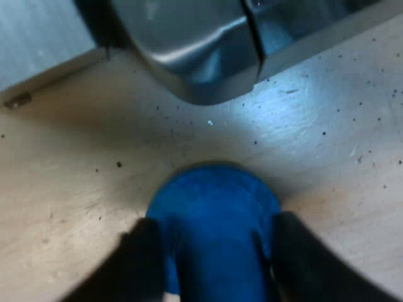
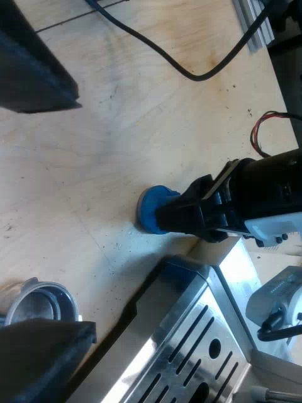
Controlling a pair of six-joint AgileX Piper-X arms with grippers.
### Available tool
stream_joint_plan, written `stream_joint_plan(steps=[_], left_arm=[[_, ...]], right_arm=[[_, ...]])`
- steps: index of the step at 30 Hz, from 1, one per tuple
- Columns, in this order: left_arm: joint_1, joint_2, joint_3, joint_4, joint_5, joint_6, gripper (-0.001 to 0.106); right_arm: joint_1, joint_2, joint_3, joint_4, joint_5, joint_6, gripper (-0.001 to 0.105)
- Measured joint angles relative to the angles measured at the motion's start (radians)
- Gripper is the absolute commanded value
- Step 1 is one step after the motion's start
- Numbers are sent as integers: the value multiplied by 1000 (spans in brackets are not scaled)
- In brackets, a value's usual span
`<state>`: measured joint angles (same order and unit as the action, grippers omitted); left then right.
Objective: Grind coffee beans and then tamp
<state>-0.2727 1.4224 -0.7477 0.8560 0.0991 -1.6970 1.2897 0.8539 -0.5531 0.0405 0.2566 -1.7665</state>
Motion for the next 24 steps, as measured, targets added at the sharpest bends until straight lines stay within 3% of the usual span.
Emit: stream_joint_plan(steps=[2, 9, 18, 24], left_arm=[[0, 0, -3, 9, -2, 22, 0], [0, -54, -1, 60, -2, 47, 0], [0, -311, -1, 75, 2, 56, 0], [0, -484, -1, 143, 98, 57, 0]], right_arm=[[0, 0, 0, 0, 0, 0, 69], [0, 0, 0, 0, 0, 0, 69], [0, 0, 0, 0, 0, 0, 69], [0, 0, 0, 0, 0, 0, 69]])
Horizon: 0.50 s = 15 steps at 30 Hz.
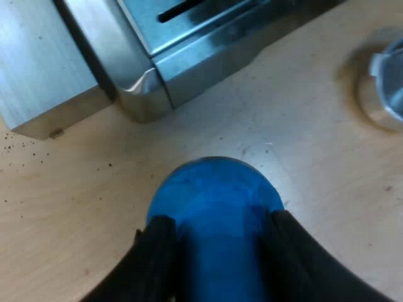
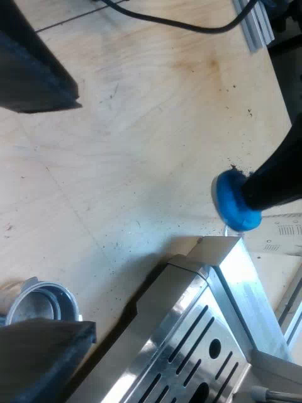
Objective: Grind coffee beans and then tamp
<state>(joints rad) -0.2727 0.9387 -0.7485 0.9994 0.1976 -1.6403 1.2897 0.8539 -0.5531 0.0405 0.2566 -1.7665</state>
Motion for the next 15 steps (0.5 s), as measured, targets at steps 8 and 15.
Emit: stream_joint_plan(steps=[8, 15], left_arm=[[-99, -138, 0, 51, 60, -30, 0], [-230, -159, 0, 53, 63, -58, 0]], right_arm=[[0, 0, 3, 6, 187, 0, 69], [0, 0, 66, 6, 205, 78, 69]])
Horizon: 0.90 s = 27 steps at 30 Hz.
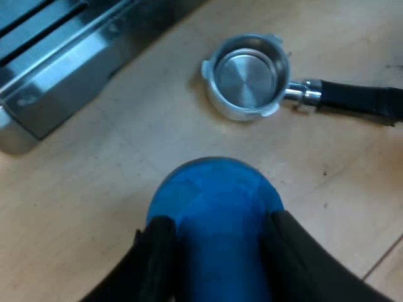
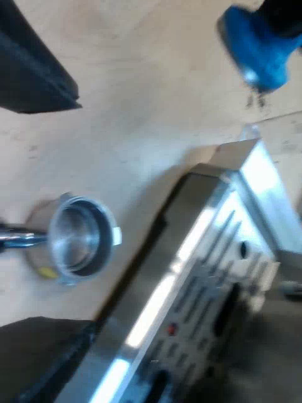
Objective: Grind coffee beans and then tamp
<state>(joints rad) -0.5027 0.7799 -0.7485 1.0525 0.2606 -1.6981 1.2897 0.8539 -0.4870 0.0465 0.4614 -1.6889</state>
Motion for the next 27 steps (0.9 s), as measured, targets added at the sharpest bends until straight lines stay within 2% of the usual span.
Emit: stream_joint_plan(steps=[8, 14, 16, 22, 27], left_arm=[[-108, 0, 0, -12, 0, 0, 0], [-119, 19, 0, -45, 16, 0, 0], [-123, 46, 0, -66, 43, 0, 0], [-176, 158, -70, -73, 44, 0, 0], [-177, 275, -157, -92, 44, 0, 0]], right_arm=[[0, 0, 107, -75, 3, 9, 69], [0, 0, 191, -152, 3, 9, 69], [0, 0, 211, -163, 3, 13, 69], [0, 0, 220, -171, 3, 28, 69], [0, 0, 220, -170, 3, 40, 69]])
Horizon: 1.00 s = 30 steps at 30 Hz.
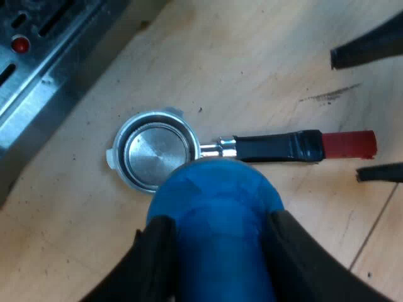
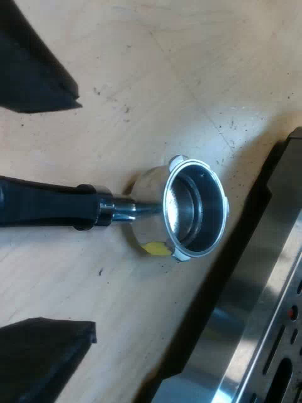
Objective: Grind coffee beans and then tamp
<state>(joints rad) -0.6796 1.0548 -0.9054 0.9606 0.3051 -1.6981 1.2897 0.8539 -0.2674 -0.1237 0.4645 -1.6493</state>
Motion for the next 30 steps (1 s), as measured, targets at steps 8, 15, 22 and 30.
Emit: stream_joint_plan(steps=[8, 15, 22, 30], left_arm=[[0, 143, -52, -8, -3, 0, 0], [-40, 211, -52, -19, -51, 36, 0], [-69, 269, -52, -34, -119, 51, 0], [-69, 306, -52, -89, -107, 51, 0]], right_arm=[[0, 0, 0, 0, 0, 12, 69], [0, 0, 0, 0, 0, 12, 69], [0, 0, 0, 0, 0, 12, 69], [0, 0, 0, 0, 0, 12, 69]])
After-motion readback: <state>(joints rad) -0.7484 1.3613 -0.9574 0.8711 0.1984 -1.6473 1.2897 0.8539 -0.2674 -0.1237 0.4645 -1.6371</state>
